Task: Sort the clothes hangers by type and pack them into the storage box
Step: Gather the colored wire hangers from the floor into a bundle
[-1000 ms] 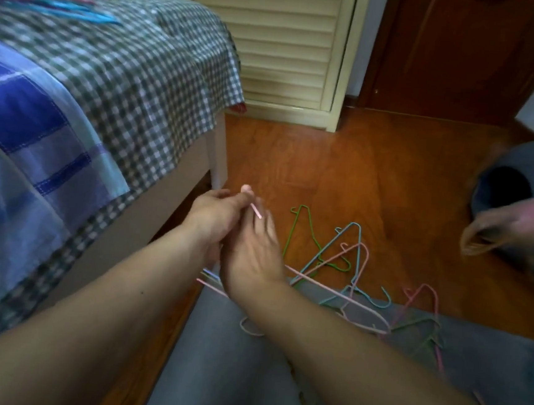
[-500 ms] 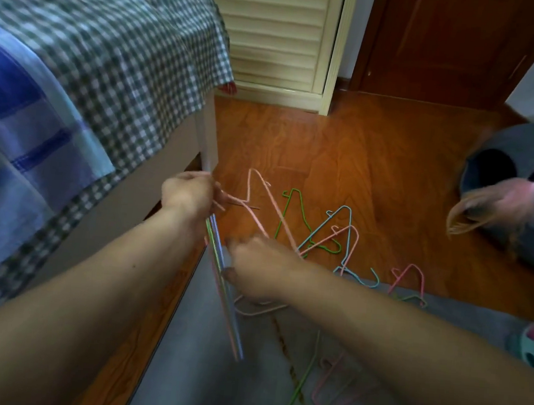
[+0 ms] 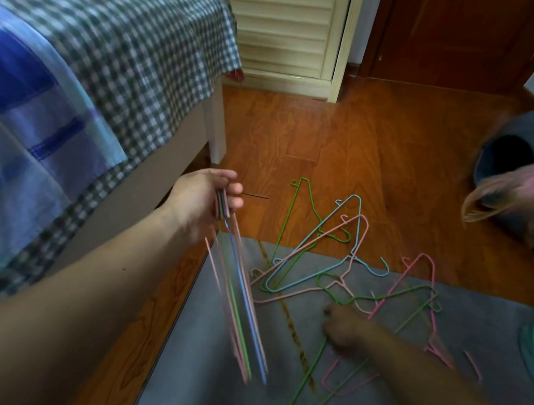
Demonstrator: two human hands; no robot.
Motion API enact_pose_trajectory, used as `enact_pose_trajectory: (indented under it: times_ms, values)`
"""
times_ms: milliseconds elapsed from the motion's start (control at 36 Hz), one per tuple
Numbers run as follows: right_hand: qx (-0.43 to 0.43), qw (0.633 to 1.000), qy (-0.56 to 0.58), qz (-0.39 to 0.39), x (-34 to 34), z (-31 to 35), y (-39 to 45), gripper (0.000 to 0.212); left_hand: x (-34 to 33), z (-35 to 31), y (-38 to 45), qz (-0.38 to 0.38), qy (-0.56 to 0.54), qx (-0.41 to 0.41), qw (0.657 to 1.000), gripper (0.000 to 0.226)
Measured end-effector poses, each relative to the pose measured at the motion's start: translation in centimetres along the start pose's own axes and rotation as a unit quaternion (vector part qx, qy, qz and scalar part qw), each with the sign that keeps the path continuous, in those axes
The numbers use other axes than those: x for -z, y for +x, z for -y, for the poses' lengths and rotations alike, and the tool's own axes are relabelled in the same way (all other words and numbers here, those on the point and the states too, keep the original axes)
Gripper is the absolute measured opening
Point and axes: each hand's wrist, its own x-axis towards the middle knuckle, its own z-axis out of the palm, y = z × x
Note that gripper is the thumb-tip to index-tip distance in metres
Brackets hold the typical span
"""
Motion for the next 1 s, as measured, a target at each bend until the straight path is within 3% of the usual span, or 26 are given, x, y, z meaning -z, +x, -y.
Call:
enact_pose_trajectory:
  times_ms: [83,194,333,472,528,639,722,833,917,1000]
  values:
    - [-0.028,0.998,0.034,-0.039,-0.7,0.5,-0.4,0.035,0.7,0.4,0.6,0.007,0.032,-0.003,0.999,0.023]
    - [-0.113,0.974,0.163,-0.112,-0.6,1.0,0.2,0.037,0.3,0.5,0.7,0.015,0.047,-0.021,0.999,0.020]
    - [-0.190,0.863,0.364,-0.294,3.4,2.6,-0.7,0.037,0.0,0.0,0.7,0.030,0.039,-0.025,0.998,0.020]
    - [-0.151,0.738,0.493,-0.435,11.1,4.9,-3.2,0.034,0.5,-0.8,0.7,0.039,0.011,-0.012,0.999,0.022]
    - [-0.115,0.740,0.463,-0.474,13.9,6.1,-4.8,0.038,0.7,-1.2,0.6,0.042,-0.010,0.002,0.999,0.025]
    - [0.007,0.806,0.243,-0.540,17.5,7.9,-6.8,0.043,1.4,-2.3,0.0,0.047,-0.040,0.012,0.998,0.044]
    - [0.090,0.788,0.149,-0.591,18.8,8.6,-6.8,0.043,2.1,-2.9,-0.3,0.038,-0.025,0.002,0.999,0.055]
    - [0.089,0.775,0.095,-0.618,19.9,9.1,-6.7,0.025,3.4,-3.1,-0.6,-0.007,0.045,0.001,0.999,0.056]
    - [0.137,0.768,0.052,-0.624,19.9,8.0,-5.9,0.013,4.7,-2.7,-0.4,-0.027,0.079,0.010,0.996,0.059]
    - [0.227,0.778,0.097,-0.578,19.6,7.6,-5.1,0.032,5.6,-2.9,-0.7,-0.009,0.103,0.043,0.994,0.063]
